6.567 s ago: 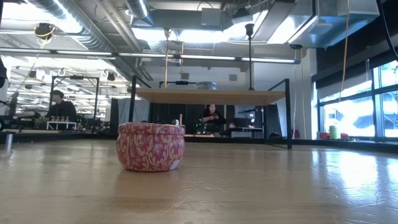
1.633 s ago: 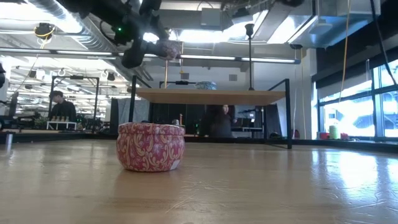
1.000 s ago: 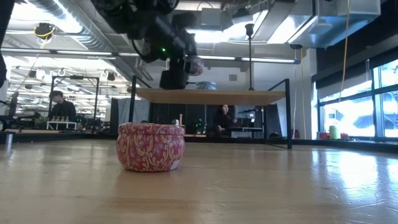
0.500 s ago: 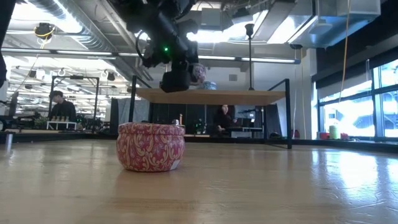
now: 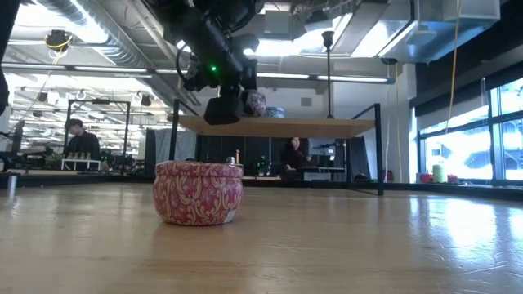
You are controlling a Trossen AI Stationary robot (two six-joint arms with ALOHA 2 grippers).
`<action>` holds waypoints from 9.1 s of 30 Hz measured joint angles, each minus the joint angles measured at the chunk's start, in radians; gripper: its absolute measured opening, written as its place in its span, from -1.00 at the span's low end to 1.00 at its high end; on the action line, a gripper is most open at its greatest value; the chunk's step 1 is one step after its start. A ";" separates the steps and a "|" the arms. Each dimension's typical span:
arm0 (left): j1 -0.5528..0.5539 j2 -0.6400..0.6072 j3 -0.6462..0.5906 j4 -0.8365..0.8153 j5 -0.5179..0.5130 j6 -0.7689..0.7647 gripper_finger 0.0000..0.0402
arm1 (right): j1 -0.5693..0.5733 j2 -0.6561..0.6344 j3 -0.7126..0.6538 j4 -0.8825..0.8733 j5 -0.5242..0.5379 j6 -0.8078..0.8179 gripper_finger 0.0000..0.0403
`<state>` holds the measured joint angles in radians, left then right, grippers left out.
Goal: Pick & Place candle stick holders
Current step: Put the red scented candle on the shelf, then put the gold candle holder on the shelf
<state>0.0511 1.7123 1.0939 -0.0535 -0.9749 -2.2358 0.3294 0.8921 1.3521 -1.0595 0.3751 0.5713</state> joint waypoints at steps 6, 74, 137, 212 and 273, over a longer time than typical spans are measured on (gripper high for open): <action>0.016 -0.022 -0.002 0.005 0.073 -0.005 -0.08 | 0.000 0.000 0.000 0.001 0.023 0.015 0.65; 0.155 -0.317 -0.003 -0.109 0.335 0.555 -0.56 | 0.027 -0.075 -0.077 0.068 0.119 0.056 0.65; 0.548 -0.284 -0.003 -0.313 0.847 1.968 -0.99 | -0.100 0.331 -0.077 0.050 0.152 0.372 -0.98; 0.440 -0.223 -0.003 -0.290 0.691 1.977 -0.99 | -0.052 0.331 -0.077 0.073 0.208 0.386 -0.98; -0.463 -0.479 -0.003 -0.374 0.526 1.011 -0.99 | 0.380 0.346 -0.077 0.233 0.093 0.480 -0.98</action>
<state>-0.4115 1.2334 1.0912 -0.4276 -0.4489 -1.2253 0.7093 1.2377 1.2755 -0.8270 0.4682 1.0517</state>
